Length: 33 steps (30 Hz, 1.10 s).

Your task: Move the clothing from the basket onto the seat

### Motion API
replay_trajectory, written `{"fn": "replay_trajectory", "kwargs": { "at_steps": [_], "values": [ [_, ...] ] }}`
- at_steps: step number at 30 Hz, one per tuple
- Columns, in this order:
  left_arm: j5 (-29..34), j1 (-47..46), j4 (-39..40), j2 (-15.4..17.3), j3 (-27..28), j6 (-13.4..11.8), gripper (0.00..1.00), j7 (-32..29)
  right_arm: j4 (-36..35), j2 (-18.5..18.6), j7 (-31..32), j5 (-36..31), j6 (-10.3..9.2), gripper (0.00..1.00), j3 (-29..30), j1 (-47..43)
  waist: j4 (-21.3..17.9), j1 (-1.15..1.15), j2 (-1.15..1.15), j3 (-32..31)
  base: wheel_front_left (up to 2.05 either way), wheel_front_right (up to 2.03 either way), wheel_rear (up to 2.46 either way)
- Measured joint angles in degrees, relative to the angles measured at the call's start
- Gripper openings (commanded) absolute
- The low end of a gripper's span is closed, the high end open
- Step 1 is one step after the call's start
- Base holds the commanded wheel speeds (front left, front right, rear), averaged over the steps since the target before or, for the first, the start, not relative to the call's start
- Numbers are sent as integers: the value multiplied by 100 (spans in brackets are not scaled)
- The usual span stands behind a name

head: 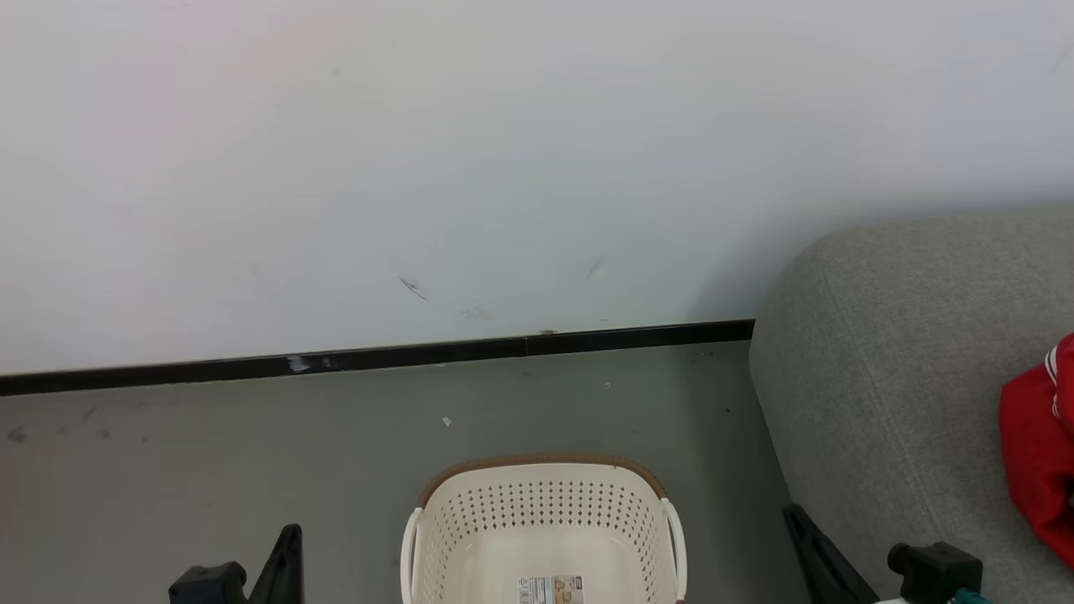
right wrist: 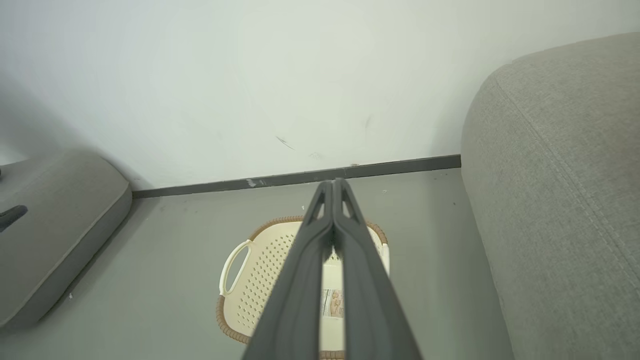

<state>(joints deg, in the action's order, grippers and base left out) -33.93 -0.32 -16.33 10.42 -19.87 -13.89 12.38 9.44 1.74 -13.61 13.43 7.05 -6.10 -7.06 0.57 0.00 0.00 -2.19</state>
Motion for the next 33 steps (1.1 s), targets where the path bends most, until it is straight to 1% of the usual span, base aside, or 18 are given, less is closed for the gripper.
{"fn": "replay_trajectory", "kwargs": {
  "at_steps": [2, 5, 6, 8, 12, 17, 28, 33],
  "values": [
    [-111, 0, 24, -22, 51, 4, 0, -53, -12, 1, 0, 183, 0, 0, 7, 2, -1, 0, 0, 6, 0, 0, 0],
    [-274, 0, 36, -67, 110, 99, 0, -114, -22, 1, 8, 497, 0, 0, 32, 5, -2, 1, 0, 16, 0, 0, 0],
    [-274, 0, 36, -67, 110, 99, 0, -114, -22, 1, 8, 497, 0, 0, 32, 5, -2, 1, 0, 16, 0, 0, 0],
    [-369, -1, 48, -100, 152, 123, 0, -147, -20, 0, 71, 717, 0, 0, 92, 19, -3, 2, 0, 21, 0, 0, 0],
    [-604, -1, 56, -111, 257, 196, 0, -199, -19, 2, 127, 1047, 0, 0, 166, 25, -3, 11, 0, 27, 0, 0, 0],
    [-890, -2, 68, -141, 364, 301, 0, -294, -13, 9, 234, 1449, 0, 0, 189, 32, -4, 28, 0, 29, 0, 0, 0],
    [-1508, -10, 109, -225, 627, 506, 0, -502, 10, 68, 385, 2328, 0, 0, 299, 53, -9, 78, 0, 11, 0, 0, 0],
    [-1793, -11, 124, -290, 724, 613, 0, -586, 29, 90, 478, 2740, 0, 0, 326, 63, -12, 93, 0, 0, 0, 0, 0]
  ]
}}
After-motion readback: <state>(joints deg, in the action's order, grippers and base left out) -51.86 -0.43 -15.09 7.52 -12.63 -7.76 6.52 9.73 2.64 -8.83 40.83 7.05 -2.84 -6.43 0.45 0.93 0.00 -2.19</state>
